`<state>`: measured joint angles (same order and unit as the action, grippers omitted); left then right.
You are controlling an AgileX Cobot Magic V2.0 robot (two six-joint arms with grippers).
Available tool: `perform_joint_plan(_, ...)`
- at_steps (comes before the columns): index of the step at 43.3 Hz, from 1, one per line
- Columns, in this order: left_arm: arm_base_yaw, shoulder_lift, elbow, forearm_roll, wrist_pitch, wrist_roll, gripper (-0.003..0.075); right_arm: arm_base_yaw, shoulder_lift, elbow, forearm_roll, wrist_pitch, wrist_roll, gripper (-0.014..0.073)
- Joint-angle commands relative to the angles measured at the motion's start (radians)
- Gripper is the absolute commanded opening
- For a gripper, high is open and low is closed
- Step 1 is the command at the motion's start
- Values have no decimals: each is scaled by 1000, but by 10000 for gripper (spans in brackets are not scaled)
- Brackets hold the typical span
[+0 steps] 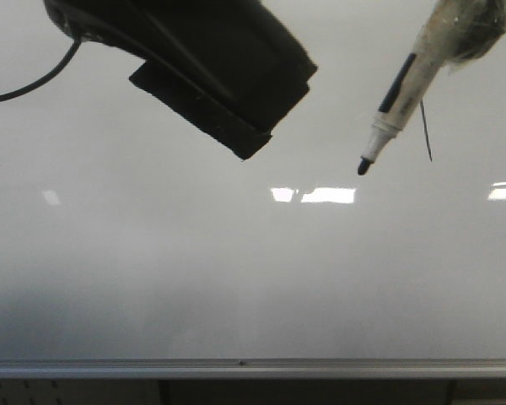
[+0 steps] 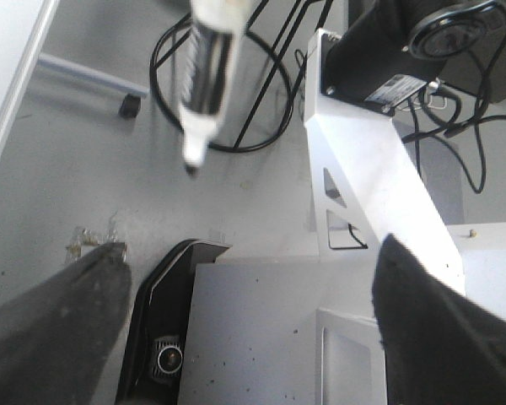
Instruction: Write number 1 on whiteboard
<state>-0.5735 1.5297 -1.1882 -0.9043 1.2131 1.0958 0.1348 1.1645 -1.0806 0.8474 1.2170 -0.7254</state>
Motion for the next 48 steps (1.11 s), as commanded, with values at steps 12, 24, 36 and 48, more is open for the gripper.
perform_joint_plan(12, -11, -38, -84, -181, 59, 91, 598, -1, -15, -36, 239, 90, -71, -109)
perform_joint_plan(24, -28, -38, -87, -199, 53, 102, 505, -1, -15, -36, 290, 117, -87, -109)
perform_joint_plan(36, -28, -38, -87, -247, 51, 102, 177, 68, -15, -36, 300, 108, -87, -109)
perform_joint_plan(48, -28, -38, -87, -247, 60, 102, -20, 77, -15, -36, 286, 99, -87, -109)
